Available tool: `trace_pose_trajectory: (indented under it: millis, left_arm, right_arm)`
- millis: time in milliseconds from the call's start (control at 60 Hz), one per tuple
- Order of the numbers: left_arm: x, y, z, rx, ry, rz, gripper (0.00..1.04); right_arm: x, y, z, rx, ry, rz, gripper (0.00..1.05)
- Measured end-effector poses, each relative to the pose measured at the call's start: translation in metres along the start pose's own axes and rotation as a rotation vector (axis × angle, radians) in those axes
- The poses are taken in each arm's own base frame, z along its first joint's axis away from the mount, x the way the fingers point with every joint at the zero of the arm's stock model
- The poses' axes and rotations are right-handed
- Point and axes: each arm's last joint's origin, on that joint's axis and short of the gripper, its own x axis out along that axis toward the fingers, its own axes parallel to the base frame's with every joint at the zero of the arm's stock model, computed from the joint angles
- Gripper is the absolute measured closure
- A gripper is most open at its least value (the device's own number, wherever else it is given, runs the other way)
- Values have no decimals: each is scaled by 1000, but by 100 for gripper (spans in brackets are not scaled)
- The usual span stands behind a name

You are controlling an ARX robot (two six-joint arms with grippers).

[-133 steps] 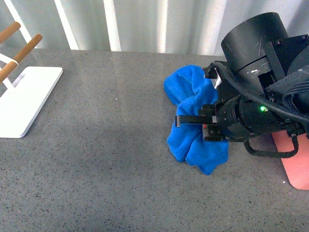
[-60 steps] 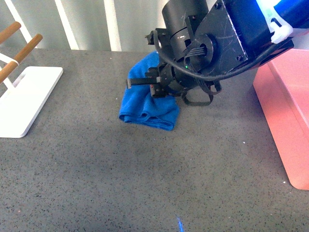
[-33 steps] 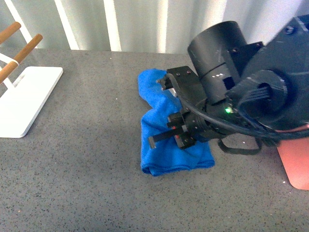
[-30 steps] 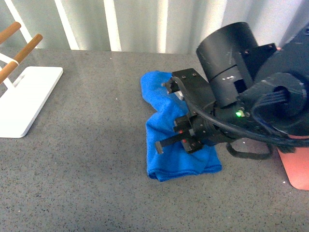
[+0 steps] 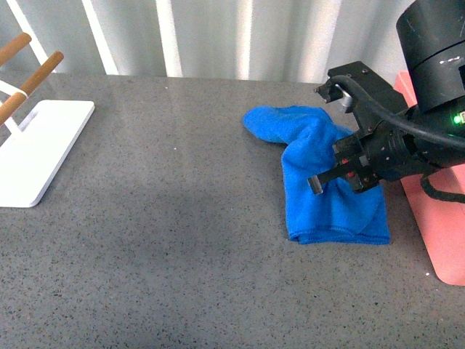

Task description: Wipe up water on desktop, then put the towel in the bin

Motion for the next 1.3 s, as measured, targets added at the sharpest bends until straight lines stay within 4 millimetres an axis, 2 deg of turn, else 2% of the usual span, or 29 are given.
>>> trace_pose_trajectory:
  millis: [283,433,500,550,650,783,900,1000,1150,1300]
  left_arm:
    - [0,0,0,0,0,0,7]
    - [0,0,0,0,0,0,7]
    - [0,0,0,0,0,0,7]
    - [0,0,0,0,0,0,7]
    - [0,0,0,0,0,0,7]
    - [0,0,0,0,0,0,7]
    - [0,0,0,0,0,0,7]
    - [0,0,0,0,0,0,7]
    - [0,0,0,0,0,0,7]
    - [0,0,0,0,0,0,7]
  right_arm:
    - [-5,-19,26,13,-46,-50,100]
    - [-16,-21,55,49,-110,-65,100]
    - [-35,-20,83,59,-180,-74,100]
    - [-48,-20,97,60,-221,-81,100]
    - [-96,-25,134,79,-346,-110,100]
    - [-149,-41,154,101,-460,-147,100]
    - [-186,-66,154,134,-519,-185,100]
    - [-204,-91,146,171,-533,-223,100]
    - [-209,-125,123,233,-503,-266,100]
    - [-199,-156,83,310,-432,-285,100]
